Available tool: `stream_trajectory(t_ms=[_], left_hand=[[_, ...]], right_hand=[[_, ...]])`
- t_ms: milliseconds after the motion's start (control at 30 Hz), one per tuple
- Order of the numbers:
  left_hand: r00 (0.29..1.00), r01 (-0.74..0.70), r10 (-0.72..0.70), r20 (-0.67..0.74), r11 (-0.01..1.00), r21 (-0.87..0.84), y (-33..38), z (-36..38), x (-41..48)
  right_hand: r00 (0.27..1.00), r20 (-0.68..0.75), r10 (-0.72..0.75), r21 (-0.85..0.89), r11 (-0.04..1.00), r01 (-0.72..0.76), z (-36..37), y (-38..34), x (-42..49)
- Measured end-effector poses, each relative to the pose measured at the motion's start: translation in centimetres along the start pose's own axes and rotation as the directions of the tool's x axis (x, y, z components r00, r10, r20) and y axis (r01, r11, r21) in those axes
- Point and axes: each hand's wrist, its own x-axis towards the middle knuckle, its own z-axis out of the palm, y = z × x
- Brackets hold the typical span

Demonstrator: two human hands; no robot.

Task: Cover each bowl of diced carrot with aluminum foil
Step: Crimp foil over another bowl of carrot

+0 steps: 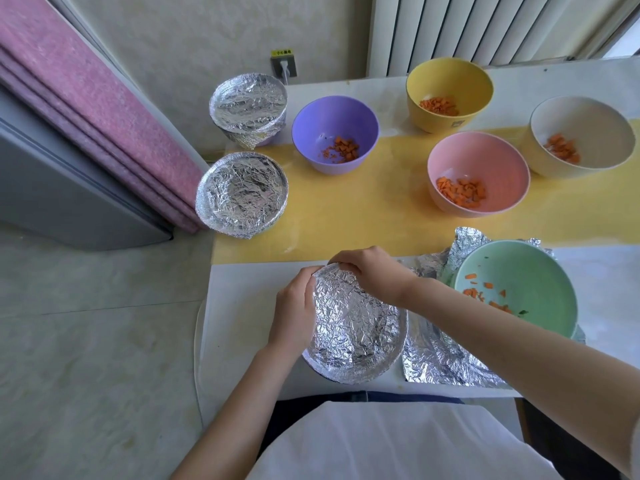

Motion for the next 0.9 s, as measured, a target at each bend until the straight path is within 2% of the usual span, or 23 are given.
stream_trajectory(t_ms=[133,300,400,567,900], left_hand=[[1.000,-0.010,0.011,-0.016,0.999,0.053,-0.1,-0.1,-0.3],[0.999,-0.007,0.010,-0.041,0.997,0.083,0.0,0.3,-0.4],[0.998,0.006,-0.001,-0.063,0.997,0.082,0.3,0.8,-0.3],[0.995,0.036,-0.026,-0.096,0.995,0.097,0.2,1.3,-0.8],[0.994,0.034,-0.021,-0.105,0.992,0.122,0.2,1.1,-0.6]], right_hand=[[0.997,0.075,0.002,0.027,1.000,-0.004,-0.2,0.1,-0.4],[1.000,-0.021,0.001,0.087,0.996,0.000,0.4,1.1,-1.0],[0.999,-0.039,-0.007,0.017,1.000,0.007,0.7,1.2,-1.0],[1.000,0.025,-0.007,-0.175,0.985,0.011,0.2,-0.3,-1.1],[0.996,0.058,-0.072,-0.235,0.969,0.083,0.5,-0.7,0.2]])
